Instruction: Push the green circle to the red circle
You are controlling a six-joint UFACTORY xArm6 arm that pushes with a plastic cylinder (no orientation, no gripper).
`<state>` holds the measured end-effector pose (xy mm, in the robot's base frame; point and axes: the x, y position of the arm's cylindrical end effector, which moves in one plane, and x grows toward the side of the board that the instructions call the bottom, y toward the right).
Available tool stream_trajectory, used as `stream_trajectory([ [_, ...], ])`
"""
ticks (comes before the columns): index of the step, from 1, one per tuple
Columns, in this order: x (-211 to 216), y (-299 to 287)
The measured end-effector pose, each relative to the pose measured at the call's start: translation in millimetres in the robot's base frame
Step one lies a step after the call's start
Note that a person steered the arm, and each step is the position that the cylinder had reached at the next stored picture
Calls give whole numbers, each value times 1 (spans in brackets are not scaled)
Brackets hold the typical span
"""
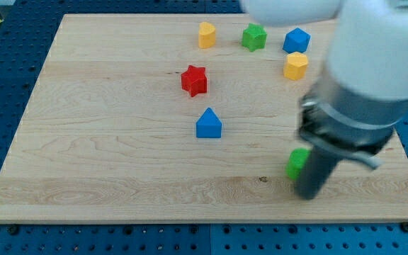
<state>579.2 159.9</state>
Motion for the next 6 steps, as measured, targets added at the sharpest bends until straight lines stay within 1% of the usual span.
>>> stream_trajectory([
  [1, -18, 75],
  [2, 3, 19],
  [3, -22, -47],
  [4, -61, 30],
  [5, -56, 111],
  [6, -38, 48],
])
